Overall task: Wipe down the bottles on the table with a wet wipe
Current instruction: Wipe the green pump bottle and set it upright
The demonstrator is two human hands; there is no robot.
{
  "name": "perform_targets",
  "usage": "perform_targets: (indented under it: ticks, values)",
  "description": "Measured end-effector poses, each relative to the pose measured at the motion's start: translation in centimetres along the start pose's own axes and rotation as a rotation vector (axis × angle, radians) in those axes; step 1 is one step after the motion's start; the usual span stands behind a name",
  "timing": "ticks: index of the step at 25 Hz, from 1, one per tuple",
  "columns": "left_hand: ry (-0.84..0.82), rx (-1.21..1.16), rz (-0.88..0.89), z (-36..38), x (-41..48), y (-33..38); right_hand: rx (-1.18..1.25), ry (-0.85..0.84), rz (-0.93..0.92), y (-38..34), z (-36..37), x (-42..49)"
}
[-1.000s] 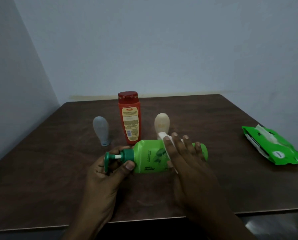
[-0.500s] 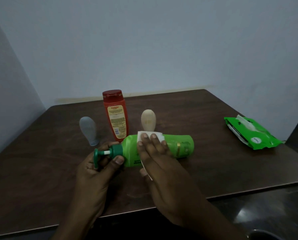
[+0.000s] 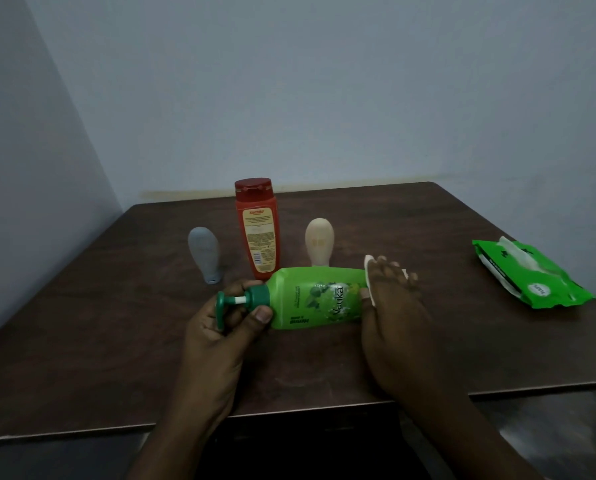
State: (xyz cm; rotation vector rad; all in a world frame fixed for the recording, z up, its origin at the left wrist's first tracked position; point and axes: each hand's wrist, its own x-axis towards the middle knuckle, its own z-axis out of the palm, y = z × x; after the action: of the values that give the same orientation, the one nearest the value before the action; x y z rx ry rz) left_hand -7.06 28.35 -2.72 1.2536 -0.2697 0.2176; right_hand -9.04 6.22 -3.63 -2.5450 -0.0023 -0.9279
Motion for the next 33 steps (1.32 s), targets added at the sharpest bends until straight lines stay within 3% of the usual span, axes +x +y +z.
perform_targets:
  ticks: [5,9,18,22,29,33]
  values:
    - [0.003,-0.042,-0.018,-0.5,0.1,-0.1,0.209,-0.246,-0.244,-3.5,-2.2,-0.6]
    - [0.019,0.022,0.021,-0.4,-0.2,-0.4,0.165,-0.310,-0.398,-4.5,-3.0,-0.7]
    - [0.028,0.017,0.011,-0.1,0.1,-0.3,0.035,-0.247,0.050,2.3,-3.2,1.5]
    - [0.045,0.024,0.034,0.4,-0.1,-0.1,0.049,-0.226,0.096,2.1,-2.7,1.5]
    - [0.036,-0.009,0.037,0.5,-0.4,0.5,0.232,-0.214,-0.194,-5.4,-1.6,2.1]
    - [0.024,-0.015,0.028,0.5,-0.4,0.8,0.213,-0.210,-0.349,-8.3,-1.4,2.5]
